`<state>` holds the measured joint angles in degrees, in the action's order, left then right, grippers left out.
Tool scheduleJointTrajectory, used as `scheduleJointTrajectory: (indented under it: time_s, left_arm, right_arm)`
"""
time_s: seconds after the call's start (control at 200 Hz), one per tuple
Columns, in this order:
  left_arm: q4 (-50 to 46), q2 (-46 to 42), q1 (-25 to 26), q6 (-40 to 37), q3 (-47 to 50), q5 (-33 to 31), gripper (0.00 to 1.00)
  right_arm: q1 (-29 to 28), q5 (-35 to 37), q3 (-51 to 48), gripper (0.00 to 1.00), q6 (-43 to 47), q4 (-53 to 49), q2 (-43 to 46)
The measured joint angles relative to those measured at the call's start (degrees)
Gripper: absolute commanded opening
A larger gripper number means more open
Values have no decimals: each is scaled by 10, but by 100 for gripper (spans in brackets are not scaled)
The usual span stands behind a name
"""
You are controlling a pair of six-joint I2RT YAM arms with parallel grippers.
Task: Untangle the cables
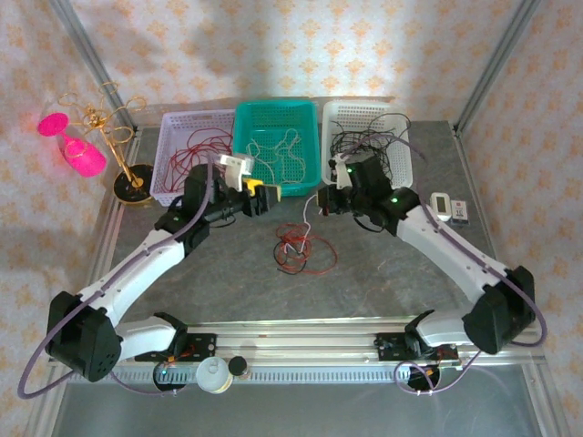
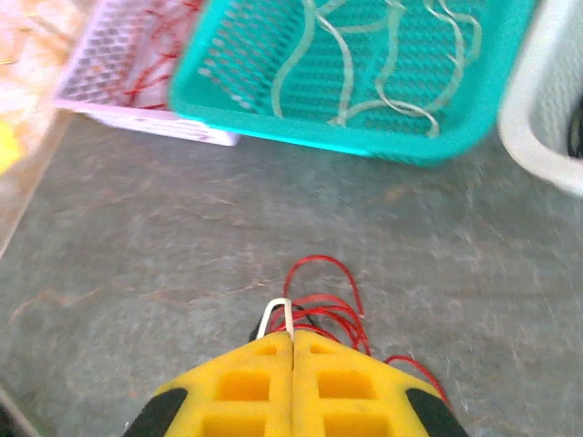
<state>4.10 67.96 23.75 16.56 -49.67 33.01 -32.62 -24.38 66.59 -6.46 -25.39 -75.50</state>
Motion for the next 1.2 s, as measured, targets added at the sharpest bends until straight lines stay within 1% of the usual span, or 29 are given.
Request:
scheduleJointTrajectory:
  time_s: [0.095,0.255,0.395,0.511,0.531,0.541,0.606,0.686,0.751,0.916,1.036,1.201]
  left_arm:
    - [44,-10,22,-13,40,24,73]
    - [87,-3,24,-24,60,55,73]
    - [125,13,45,-26,69,84,73]
    - [153,38,66,-25,71,107,71]
    - [156,43,68,-26,71,109,69]
    - [158,45,69,-25,71,110,66]
    - [170,59,73,-25,72,114,40]
    - [181,72,73,-21,72,112,16]
    - [185,79,73,-18,72,101,0]
    - [197,80,73,-20,70,55,0]
    - [171,75,73,-32,57,39,0]
    - [99,33,73,-61,40,25,0]
  right_arm:
    - [0,-45,-1,0,85,2,34]
    - [0,-91,-1,0,195,10,68]
    - [0,-119,5,0,249,6,64]
    - [0,-136,20,0,272,3,52]
    - [0,-138,22,0,276,2,51]
    - [0,-139,23,0,276,2,51]
    - [0,-147,27,0,283,0,50]
    - [0,-155,31,0,291,-1,50]
    - [0,-160,34,0,297,-5,50]
    - [0,-154,37,0,324,-11,50]
    - [0,-130,36,0,353,-8,51]
    - [-3,-86,26,22,404,20,53]
